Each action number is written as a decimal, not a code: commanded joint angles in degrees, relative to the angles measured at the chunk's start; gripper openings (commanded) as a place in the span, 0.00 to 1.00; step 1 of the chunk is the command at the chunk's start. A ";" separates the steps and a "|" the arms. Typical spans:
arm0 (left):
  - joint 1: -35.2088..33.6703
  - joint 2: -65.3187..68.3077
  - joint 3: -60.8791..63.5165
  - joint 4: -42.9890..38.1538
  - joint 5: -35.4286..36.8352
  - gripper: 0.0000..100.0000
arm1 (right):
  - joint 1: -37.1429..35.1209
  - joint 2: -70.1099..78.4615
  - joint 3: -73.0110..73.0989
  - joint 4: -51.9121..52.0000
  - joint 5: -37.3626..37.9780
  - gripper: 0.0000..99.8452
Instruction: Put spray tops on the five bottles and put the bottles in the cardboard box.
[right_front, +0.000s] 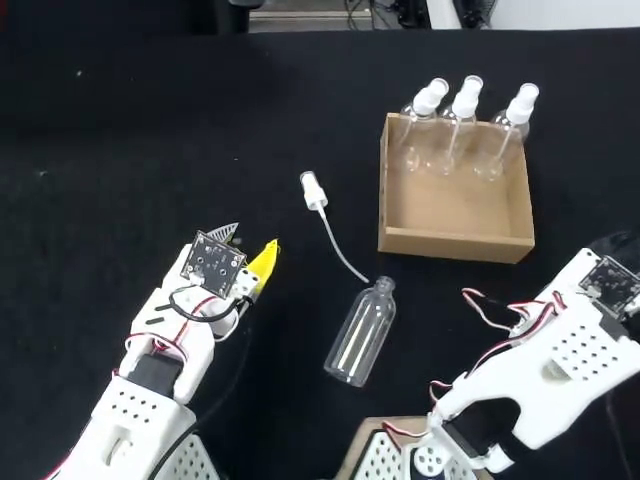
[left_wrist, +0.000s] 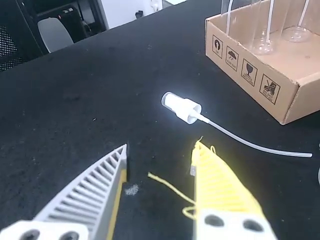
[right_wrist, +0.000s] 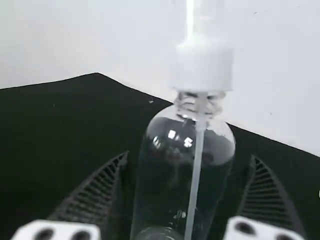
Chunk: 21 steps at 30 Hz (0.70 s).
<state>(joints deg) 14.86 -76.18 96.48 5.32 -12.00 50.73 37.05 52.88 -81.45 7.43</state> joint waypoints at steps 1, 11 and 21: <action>0.31 -0.62 1.36 0.00 -0.09 0.21 | 0.53 -6.29 1.80 -0.79 0.18 0.29; 0.31 -0.62 1.36 0.09 -0.09 0.21 | 0.53 -14.11 4.09 1.49 0.35 0.29; 0.31 -0.62 1.36 0.09 -0.09 0.21 | 0.62 -14.20 -4.09 19.16 0.09 0.29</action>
<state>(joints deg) 14.86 -76.18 96.48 5.32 -12.00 50.73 26.15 52.00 -63.78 7.43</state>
